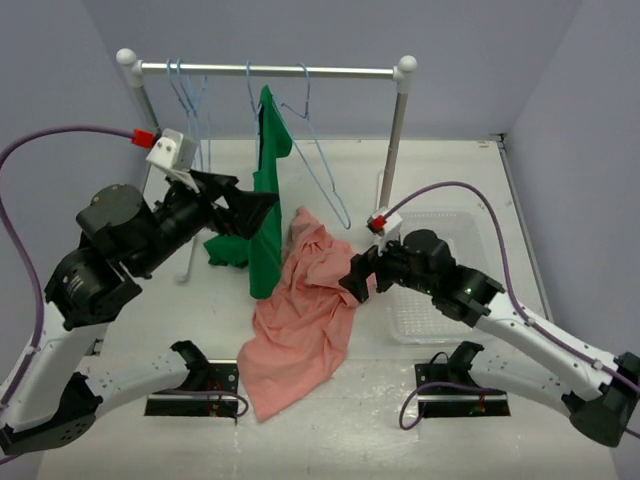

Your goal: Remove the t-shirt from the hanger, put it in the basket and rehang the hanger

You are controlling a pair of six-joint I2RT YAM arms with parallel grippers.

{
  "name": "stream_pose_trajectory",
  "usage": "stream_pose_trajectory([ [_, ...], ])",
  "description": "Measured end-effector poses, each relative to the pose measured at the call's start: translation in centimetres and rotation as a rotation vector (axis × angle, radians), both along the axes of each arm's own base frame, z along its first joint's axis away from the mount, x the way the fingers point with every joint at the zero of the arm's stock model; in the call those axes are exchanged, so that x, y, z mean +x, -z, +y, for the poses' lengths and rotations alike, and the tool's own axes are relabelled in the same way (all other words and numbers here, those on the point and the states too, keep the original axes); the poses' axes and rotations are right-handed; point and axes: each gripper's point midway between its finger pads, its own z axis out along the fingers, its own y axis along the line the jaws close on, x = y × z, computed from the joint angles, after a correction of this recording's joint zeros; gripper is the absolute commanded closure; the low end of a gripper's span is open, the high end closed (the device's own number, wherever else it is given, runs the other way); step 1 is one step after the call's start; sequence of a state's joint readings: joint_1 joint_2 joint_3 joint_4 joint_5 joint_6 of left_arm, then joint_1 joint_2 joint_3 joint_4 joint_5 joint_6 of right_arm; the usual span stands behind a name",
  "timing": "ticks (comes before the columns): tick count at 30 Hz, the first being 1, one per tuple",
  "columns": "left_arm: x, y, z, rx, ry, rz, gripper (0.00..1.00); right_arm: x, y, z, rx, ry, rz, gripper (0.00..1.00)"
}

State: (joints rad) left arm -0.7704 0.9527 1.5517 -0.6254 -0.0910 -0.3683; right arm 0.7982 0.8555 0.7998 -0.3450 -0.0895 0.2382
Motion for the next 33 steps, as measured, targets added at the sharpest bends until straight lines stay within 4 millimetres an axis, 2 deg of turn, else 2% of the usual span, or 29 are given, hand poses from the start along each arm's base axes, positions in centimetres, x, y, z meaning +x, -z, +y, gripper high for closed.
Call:
stream_pose_trajectory([
  [6,-2.0,2.5,4.1,0.003,-0.107,0.084,0.0,-0.2,6.9,3.6,-0.165,-0.049,0.135,0.01],
  [12,-2.5,6.4,4.2,0.064,-0.107,0.181,0.0,0.7,13.9,7.1,-0.264,-0.015,0.225,0.01],
  [17,-2.5,7.0,4.3,0.078,-0.108,0.198,0.0,0.5,19.9,9.8,-0.411,-0.035,0.263,0.01],
  [20,-2.6,6.9,4.3,0.076,-0.109,0.196,0.0,0.9,20.0,12.4,-0.413,-0.054,0.227,0.01],
  [22,-2.6,6.9,4.3,0.076,-0.109,0.197,0.0,1.0,20.3,13.3,-0.423,-0.058,0.203,0.01],
  [23,-2.6,6.9,4.4,0.076,-0.111,0.197,0.0,1.0,20.3,13.5,-0.431,-0.056,0.19,0.06],
  [25,-2.5,7.0,4.5,0.076,-0.119,0.2,0.0,1.1,20.6,13.9,-0.454,-0.046,0.168,0.23],
  [26,-2.5,7.0,4.6,0.077,-0.125,0.201,0.0,1.4,20.6,14.2,-0.468,-0.032,0.154,0.48],
  [28,-2.4,7.1,4.7,0.08,-0.134,0.203,0.0,2.0,20.7,14.9,-0.474,-0.004,0.138,0.79],
  [29,-2.4,7.1,4.8,0.082,-0.139,0.204,0.0,2.2,20.7,15.1,-0.472,0.008,0.132,1.0],
  [33,-2.2,7.2,5.2,0.089,-0.16,0.204,0.0,2.6,20.6,14.7,-0.454,0.073,0.116,1.0],
])
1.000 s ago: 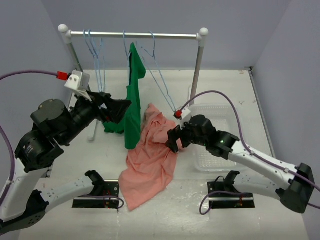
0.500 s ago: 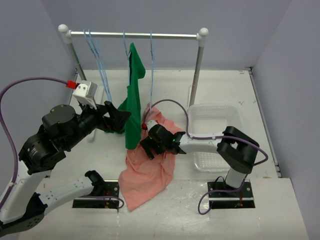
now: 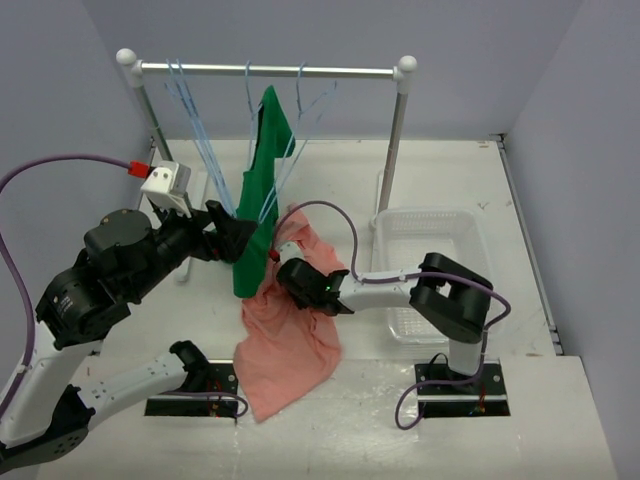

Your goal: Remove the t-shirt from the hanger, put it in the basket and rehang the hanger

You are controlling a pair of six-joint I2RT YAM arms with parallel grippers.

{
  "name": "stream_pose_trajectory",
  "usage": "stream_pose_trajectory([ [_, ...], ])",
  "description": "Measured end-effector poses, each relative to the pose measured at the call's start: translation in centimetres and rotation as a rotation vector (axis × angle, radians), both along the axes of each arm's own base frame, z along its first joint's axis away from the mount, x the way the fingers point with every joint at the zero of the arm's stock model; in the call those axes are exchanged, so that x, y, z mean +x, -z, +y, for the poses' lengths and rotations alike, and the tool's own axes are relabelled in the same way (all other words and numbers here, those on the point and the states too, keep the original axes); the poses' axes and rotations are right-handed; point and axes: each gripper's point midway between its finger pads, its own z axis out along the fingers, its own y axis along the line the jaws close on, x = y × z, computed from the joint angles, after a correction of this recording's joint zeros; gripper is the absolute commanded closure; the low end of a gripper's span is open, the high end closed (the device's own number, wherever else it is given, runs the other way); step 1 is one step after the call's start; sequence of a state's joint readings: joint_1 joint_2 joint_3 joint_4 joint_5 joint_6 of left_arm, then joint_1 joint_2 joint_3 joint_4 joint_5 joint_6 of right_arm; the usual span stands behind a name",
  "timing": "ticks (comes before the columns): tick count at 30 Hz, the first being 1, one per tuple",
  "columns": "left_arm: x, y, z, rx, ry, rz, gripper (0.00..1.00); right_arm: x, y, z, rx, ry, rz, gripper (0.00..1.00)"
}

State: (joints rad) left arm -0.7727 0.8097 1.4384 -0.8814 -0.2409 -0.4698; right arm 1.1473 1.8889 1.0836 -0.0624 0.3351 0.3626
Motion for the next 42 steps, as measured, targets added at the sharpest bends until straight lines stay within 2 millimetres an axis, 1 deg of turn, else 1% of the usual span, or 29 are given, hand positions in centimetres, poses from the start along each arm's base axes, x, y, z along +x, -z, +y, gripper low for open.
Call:
stream_pose_trajectory([
  [2,0.1,0.0,0.2,0.002,-0.011,-0.003,0.0,-0.3,-0.1,-1.3,-0.001,0.023,-0.011,1.0],
  [4,0.2,-0.1,0.3,0.003,-0.017,-0.007,0.0,-1.0,-0.6,-3.5,-0.012,0.051,-0.02,1.0],
  [6,0.2,-0.1,0.3,0.005,-0.017,-0.016,0.0,-1.6,-2.2,-5.8,-0.002,0.069,-0.039,1.0],
  [7,0.3,0.0,0.3,0.008,-0.016,-0.02,0.0,-1.8,-3.7,-6.7,0.02,0.076,-0.06,1.0],
  [8,0.5,0.1,0.2,0.008,-0.017,-0.025,0.0,-1.7,-6.0,-7.3,0.065,0.083,-0.093,1.0],
  [10,0.9,0.3,0.0,0.012,-0.021,-0.034,0.0,-1.2,-12.0,-7.7,0.199,0.101,-0.187,1.0],
  [12,1.2,0.9,-0.2,0.027,-0.023,-0.032,0.0,-0.7,-17.8,-8.3,0.318,0.115,-0.283,1.0],
  [13,1.3,1.1,-0.2,0.032,-0.023,-0.035,0.0,-0.5,-20.3,-8.8,0.364,0.125,-0.328,1.0],
  [14,1.4,1.3,-0.3,0.037,-0.024,-0.035,0.0,-0.1,-23.2,-9.7,0.409,0.141,-0.382,1.0],
  [15,1.5,1.3,-0.4,0.038,-0.025,-0.037,0.0,0.2,-25.5,-10.6,0.441,0.158,-0.426,1.0],
  [16,1.7,1.4,-0.4,0.037,-0.029,-0.04,0.0,0.7,-27.6,-11.6,0.466,0.183,-0.47,1.0],
  [18,1.9,1.4,-0.5,0.036,-0.032,-0.049,0.0,2.1,-32.2,-14.7,0.504,0.252,-0.57,1.0],
  [20,2.1,1.6,-0.5,0.038,-0.035,-0.055,0.0,3.5,-36.5,-18.3,0.529,0.333,-0.668,1.0],
  [21,2.1,1.6,-0.5,0.042,-0.037,-0.057,0.0,4.1,-39.0,-20.5,0.537,0.381,-0.726,1.0],
  [22,2.2,1.6,-0.5,0.042,-0.039,-0.059,0.0,4.2,-41.3,-22.3,0.547,0.417,-0.777,1.0],
  [24,2.3,1.5,-0.5,0.04,-0.043,-0.067,0.0,3.9,-45.5,-25.1,0.561,0.458,-0.87,1.0],
  [26,2.4,1.2,-0.5,0.035,-0.046,-0.076,0.0,3.0,-50.0,-27.4,0.574,0.479,-0.965,1.0],
  [27,2.4,1.2,-0.5,0.034,-0.047,-0.079,0.0,2.7,-51.5,-28.1,0.576,0.485,-0.997,1.0],
  [29,2.5,1.1,-0.5,0.031,-0.049,-0.082,0.0,1.6,-55.3,-30.0,0.584,0.508,-1.081,1.0],
  [30,2.6,1.1,-0.5,0.031,-0.051,-0.083,0.0,1.2,-56.4,-30.7,0.582,0.518,-1.108,1.0],
  [31,2.7,1.2,-0.5,0.031,-0.056,-0.085,0.0,0.9,-57.3,-31.4,0.575,0.528,-1.132,1.0],
  [32,2.7,1.3,-0.4,0.034,-0.062,-0.084,0.0,0.7,-57.8,-31.9,0.565,0.539,-1.149,1.0],
  [33,2.8,1.4,-0.3,0.037,-0.069,-0.082,0.0,0.7,-57.7,-32.2,0.55,0.551,-1.154,1.0],
  [35,3.1,1.7,-0.1,0.047,-0.091,-0.079,0.0,1.2,-56.8,-32.6,0.508,0.572,-1.152,1.0],
  [37,3.4,2.0,0.0,0.057,-0.105,-0.074,0.0,2.3,-54.2,-32.6,0.442,0.595,-1.123,1.0],
  [39,3.7,2.2,0.0,0.067,-0.117,-0.068,0.0,3.6,-50.3,-32.6,0.371,0.618,-1.064,1.0],
  [42,4.0,2.6,-0.1,0.081,-0.123,-0.058,0.0,5.1,-43.9,-32.3,0.296,0.638,-0.957,1.0],
])
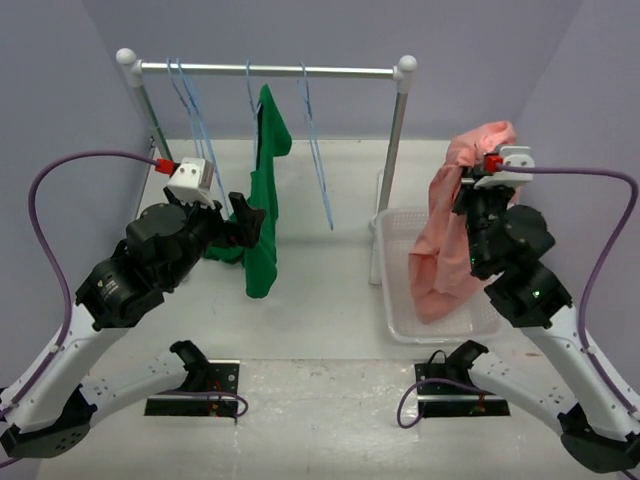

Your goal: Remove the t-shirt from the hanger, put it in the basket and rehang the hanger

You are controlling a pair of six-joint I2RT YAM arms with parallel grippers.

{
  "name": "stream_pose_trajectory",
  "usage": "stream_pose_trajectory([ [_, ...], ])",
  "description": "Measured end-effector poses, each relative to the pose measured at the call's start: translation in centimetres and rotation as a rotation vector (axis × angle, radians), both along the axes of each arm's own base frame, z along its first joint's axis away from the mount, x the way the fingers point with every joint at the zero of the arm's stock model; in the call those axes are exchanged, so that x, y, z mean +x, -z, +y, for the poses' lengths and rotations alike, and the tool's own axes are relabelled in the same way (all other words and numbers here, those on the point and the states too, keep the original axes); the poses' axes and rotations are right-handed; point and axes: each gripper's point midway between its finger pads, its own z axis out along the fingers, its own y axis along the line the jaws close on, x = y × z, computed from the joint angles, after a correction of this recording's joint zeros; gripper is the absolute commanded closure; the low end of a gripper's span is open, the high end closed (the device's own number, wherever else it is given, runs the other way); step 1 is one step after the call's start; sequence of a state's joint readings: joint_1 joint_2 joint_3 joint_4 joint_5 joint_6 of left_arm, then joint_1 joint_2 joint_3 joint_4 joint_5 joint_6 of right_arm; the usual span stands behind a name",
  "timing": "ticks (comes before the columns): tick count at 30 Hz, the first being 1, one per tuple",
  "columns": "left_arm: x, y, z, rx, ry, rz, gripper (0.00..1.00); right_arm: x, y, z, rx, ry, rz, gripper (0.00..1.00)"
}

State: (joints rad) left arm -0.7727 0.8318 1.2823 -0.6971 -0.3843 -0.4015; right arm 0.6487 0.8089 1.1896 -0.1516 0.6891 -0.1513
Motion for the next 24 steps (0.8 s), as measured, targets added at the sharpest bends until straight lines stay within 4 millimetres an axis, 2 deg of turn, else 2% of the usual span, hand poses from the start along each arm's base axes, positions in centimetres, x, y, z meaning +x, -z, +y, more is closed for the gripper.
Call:
stream_pose_trajectory([
  [6,0.3,0.3,-0.1,0.012,-0.011,0.009,0.0,1.3,13.4,0.6,0.015,0.029,0.266,1.0],
  [9,0.4,0.3,0.0,0.009,-0.017,0.009,0.0,1.1,18.4,0.6,0.043,0.06,0.37,1.0],
  [15,0.4,0.6,0.2,0.015,-0.031,0.019,0.0,0.4,25.7,0.8,0.143,0.114,0.538,1.0],
  [20,0.5,1.0,0.3,0.014,-0.047,0.037,0.0,-1.3,32.3,0.6,0.209,0.222,0.75,1.0],
  [21,0.5,1.1,0.3,0.014,-0.049,0.039,0.0,-1.7,33.4,0.4,0.213,0.252,0.788,0.93],
  [24,0.7,1.4,0.2,0.022,-0.052,0.05,0.0,-3.2,35.6,-0.1,0.253,0.321,0.883,0.12],
])
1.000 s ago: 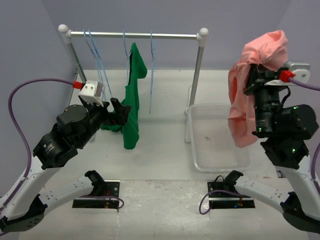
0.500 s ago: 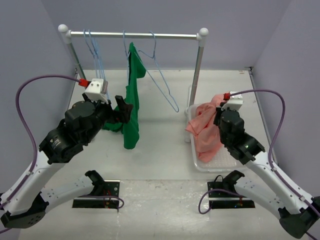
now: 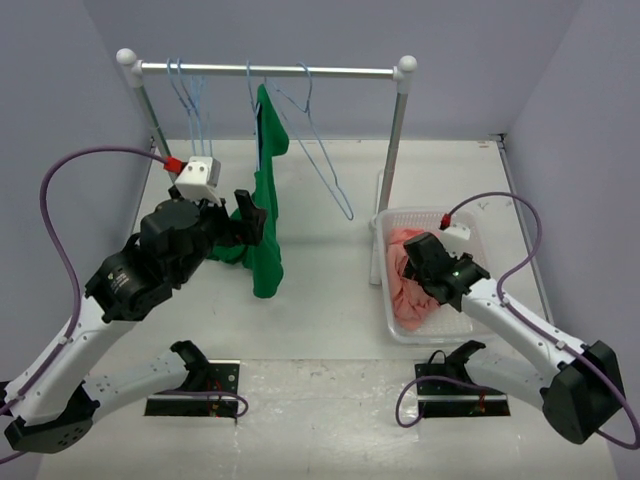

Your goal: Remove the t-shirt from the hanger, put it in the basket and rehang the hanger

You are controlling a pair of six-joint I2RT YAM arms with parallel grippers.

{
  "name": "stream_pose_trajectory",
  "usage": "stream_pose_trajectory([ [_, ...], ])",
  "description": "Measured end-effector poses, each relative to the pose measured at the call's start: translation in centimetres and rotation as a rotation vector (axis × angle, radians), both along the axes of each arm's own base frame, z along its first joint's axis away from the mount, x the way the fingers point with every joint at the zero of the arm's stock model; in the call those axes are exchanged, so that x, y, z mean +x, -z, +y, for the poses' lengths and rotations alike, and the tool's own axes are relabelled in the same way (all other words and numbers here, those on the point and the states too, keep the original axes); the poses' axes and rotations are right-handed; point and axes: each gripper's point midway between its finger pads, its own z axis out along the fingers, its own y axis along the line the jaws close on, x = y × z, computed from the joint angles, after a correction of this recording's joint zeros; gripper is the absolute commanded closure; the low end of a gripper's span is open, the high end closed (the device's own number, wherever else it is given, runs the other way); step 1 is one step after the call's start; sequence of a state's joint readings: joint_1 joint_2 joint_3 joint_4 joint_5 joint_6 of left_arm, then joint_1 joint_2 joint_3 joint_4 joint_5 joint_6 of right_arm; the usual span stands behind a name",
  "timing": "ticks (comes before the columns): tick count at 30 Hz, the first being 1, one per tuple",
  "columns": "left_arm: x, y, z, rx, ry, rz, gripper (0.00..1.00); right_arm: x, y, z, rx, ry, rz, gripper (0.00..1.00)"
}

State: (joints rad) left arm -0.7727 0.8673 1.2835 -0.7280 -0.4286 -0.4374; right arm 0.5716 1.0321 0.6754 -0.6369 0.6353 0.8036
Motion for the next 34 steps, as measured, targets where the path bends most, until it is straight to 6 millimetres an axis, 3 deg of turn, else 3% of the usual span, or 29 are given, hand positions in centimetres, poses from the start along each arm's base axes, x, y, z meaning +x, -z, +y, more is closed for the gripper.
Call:
stream_pose_trajectory([
  [1,0.1,0.1,-0.1,0.002,0.0,0.003,0.0,-0.4,0.3,-0.1,0.009,0.013,0.018,0.01],
  [4,0.2,0.4,-0.2,0.003,-0.003,0.014,0.0,-1.3,0.1,0.0,0.037,0.024,0.047,0.01],
  [6,0.1,0.4,-0.2,0.002,-0.004,0.02,0.0,-1.3,-1.7,0.2,0.071,0.019,0.018,0.01],
  [11,0.0,0.0,-0.5,-0.008,0.012,0.018,0.0,0.1,-11.0,1.1,0.173,-0.068,-0.218,0.01],
  [14,-0.2,0.2,-0.4,-0.003,0.013,0.027,0.0,-0.1,-16.6,1.3,0.232,-0.132,-0.378,0.01],
  [18,-0.6,0.4,0.4,0.004,-0.002,0.037,0.0,-1.3,-20.4,0.5,0.257,-0.175,-0.498,0.01],
  [23,-1.6,-0.2,2.5,-0.026,-0.068,0.021,0.0,-2.4,-22.3,-0.4,0.258,-0.181,-0.545,0.01],
  [27,-2.2,-0.2,4.4,-0.043,-0.138,0.021,0.0,-3.3,-22.3,-1.5,0.255,-0.153,-0.555,0.01],
  [34,-2.6,1.0,5.5,-0.039,-0.19,0.046,0.0,-4.6,-22.8,-2.7,0.271,-0.118,-0.59,0.01],
])
